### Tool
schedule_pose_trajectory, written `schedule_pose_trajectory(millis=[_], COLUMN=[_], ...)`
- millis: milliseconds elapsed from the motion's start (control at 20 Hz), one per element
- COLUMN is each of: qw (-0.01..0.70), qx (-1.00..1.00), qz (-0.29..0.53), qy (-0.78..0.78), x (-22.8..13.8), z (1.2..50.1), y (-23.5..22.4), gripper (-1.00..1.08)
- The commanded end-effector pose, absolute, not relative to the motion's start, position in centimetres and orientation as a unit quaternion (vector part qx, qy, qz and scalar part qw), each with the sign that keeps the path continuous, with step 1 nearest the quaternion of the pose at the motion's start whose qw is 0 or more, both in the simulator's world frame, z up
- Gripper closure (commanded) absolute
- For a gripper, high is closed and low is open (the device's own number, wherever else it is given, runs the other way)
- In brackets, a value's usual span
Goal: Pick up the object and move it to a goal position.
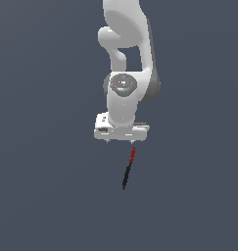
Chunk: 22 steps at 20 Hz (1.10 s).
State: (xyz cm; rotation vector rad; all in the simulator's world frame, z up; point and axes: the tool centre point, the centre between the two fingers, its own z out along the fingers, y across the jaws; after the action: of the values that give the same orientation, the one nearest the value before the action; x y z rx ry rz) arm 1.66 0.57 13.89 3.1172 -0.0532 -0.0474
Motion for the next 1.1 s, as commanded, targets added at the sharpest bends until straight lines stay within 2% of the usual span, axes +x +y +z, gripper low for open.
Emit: schedule_pose_trajectory(millis=[0,500,1050], qw=[0.01,0.003,0.0], qx=[0.999,0.992,0.988], qz=[-0.013,-0.003,-0.001], qy=[-0.037,-0.126,-0.155], x=[2.7,6.5,7.6], z=[12.8,7.7,5.9], y=[1.2,4.0,5.1], gripper=[-0.92,-0.92,-0.92])
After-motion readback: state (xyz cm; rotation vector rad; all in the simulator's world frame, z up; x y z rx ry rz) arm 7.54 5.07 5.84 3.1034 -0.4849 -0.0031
